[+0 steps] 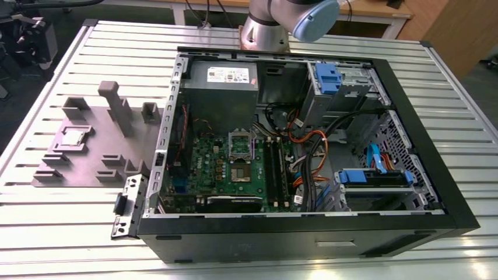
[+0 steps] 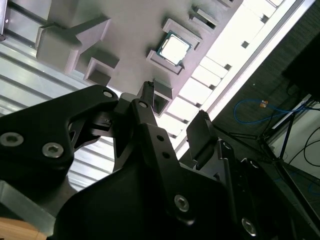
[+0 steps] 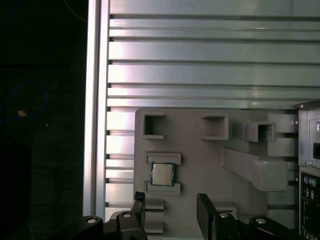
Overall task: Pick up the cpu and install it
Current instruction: 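Pick up the cpu and move it towards the insertion slot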
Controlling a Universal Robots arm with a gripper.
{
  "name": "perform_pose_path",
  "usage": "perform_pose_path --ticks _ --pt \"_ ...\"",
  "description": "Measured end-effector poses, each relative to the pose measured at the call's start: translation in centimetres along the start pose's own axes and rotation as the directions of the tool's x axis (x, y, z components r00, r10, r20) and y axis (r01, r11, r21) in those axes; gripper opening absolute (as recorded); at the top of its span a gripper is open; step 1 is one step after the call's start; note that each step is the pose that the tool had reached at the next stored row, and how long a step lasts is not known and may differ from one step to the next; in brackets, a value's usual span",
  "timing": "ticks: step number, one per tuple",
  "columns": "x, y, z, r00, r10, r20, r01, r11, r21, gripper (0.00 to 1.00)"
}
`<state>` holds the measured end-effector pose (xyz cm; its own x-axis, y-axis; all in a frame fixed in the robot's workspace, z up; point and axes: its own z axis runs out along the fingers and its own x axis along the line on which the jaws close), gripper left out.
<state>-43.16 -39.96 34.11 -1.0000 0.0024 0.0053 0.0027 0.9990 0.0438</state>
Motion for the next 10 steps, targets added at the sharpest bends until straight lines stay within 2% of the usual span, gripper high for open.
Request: perform_pose_path --ticks 10 --pt "0.0 -0.01 0.21 1.0 0.0 0.0 0.0 1.0 0.0 0.53"
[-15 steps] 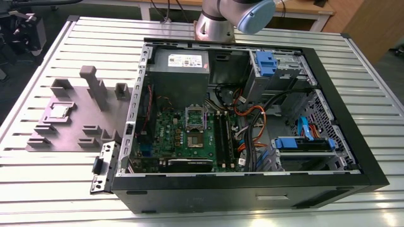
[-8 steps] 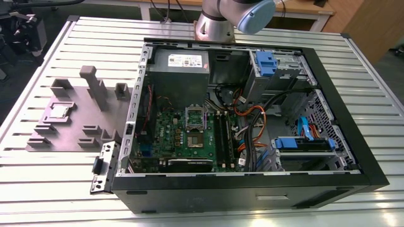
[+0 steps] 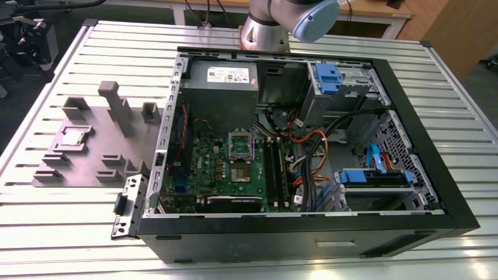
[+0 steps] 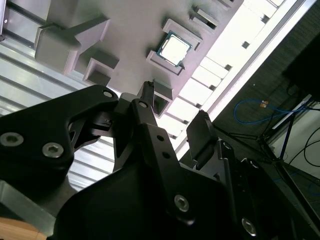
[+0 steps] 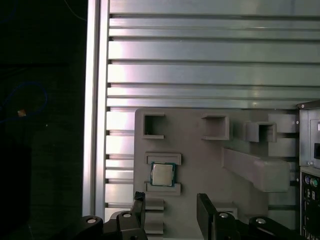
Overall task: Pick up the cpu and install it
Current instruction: 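Pick up the cpu and move it towards the insertion slot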
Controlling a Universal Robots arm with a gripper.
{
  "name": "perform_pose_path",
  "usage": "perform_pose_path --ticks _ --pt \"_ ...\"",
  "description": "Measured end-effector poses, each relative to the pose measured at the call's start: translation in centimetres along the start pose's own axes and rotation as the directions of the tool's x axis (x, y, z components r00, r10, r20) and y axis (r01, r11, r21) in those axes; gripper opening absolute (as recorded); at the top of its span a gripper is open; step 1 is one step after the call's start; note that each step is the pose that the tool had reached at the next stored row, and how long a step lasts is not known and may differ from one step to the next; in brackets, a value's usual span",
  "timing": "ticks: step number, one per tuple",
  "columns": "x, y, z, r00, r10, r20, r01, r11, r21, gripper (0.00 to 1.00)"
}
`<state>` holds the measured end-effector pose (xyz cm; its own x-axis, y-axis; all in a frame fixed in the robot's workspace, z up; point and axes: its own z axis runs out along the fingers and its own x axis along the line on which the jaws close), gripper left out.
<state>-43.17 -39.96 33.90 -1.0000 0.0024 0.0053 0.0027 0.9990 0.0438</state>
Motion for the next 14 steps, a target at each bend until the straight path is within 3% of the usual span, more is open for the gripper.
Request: perform_pose_path --ticks 5,14 --pt "0.02 -0.02 0.29 1.0 0.0 -0.0019 0.0 1.0 -0.0001 0.53" --pt "0.25 -0.07 1.63 0.9998 0.0 -0.0182 0.0 1.0 0.0001 0.53"
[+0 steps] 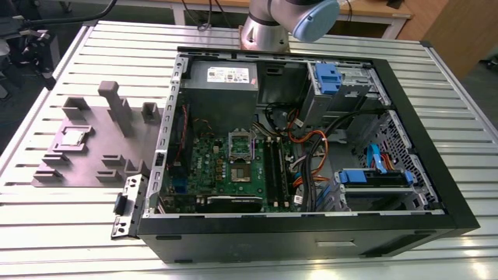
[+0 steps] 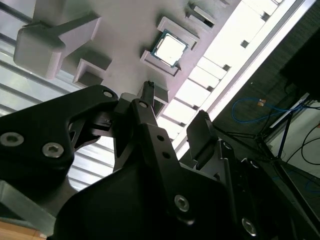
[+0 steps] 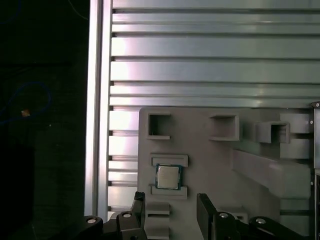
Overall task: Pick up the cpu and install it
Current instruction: 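Pick up the cpu and move it towards the insertion slot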
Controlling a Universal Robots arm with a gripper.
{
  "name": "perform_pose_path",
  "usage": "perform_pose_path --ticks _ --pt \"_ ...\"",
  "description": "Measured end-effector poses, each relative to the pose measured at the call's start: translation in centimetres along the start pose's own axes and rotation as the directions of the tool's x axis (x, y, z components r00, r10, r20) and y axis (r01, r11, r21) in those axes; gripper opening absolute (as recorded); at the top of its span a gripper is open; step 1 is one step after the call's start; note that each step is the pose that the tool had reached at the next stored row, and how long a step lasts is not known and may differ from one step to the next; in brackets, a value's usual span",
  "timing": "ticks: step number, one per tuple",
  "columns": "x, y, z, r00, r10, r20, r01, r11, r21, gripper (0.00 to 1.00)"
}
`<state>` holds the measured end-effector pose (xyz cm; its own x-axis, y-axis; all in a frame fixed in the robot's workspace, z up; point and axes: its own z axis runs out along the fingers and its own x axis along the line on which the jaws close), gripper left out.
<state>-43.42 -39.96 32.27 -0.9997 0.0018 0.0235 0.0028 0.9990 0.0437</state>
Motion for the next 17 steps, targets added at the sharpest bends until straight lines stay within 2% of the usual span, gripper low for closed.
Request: perform_pose_path --ticks 6,17 --pt "-0.01 -0.05 0.98 1.0 0.0 -0.0039 0.0 1.0 0.0 0.53" --pt "-0.01 -0.1 1.08 1.0 0.0 -0.004 0.0 1.0 0.0 0.53"
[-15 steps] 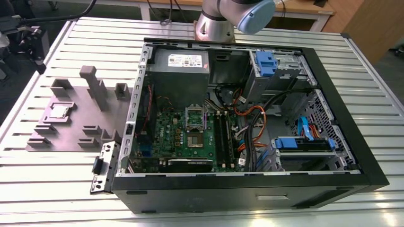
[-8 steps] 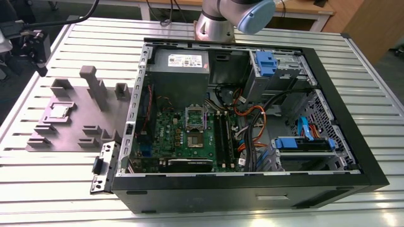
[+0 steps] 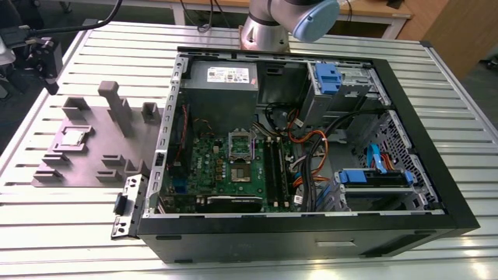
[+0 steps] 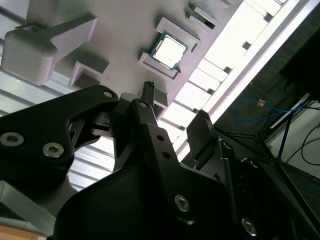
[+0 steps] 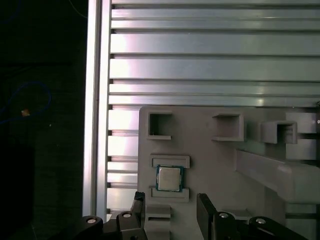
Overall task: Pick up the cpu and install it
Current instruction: 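Pick up the cpu and move it towards the insertion slot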
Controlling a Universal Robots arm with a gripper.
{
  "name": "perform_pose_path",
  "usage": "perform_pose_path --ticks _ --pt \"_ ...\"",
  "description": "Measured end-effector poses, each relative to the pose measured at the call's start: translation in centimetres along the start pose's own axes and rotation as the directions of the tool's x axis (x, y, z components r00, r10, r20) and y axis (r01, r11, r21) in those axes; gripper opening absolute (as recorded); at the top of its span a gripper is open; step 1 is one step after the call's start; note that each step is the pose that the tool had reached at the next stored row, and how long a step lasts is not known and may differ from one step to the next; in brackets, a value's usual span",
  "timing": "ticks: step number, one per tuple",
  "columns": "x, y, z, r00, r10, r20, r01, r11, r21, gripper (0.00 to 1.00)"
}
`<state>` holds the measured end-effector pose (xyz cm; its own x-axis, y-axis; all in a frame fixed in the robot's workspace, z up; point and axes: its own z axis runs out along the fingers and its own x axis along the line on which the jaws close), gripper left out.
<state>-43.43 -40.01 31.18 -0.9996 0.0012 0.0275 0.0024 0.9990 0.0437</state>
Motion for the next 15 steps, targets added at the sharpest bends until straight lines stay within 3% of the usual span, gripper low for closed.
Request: perform_pose_path --ticks 4,15 --pt "-0.01 -0.02 0.27 1.0 -0.001 -0.0002 0.001 1.0 0.0001 0.53" --pt "0.07 -0.35 2.1 1.0 -0.007 -0.0023 0.007 1.0 -0.0017 0.53"
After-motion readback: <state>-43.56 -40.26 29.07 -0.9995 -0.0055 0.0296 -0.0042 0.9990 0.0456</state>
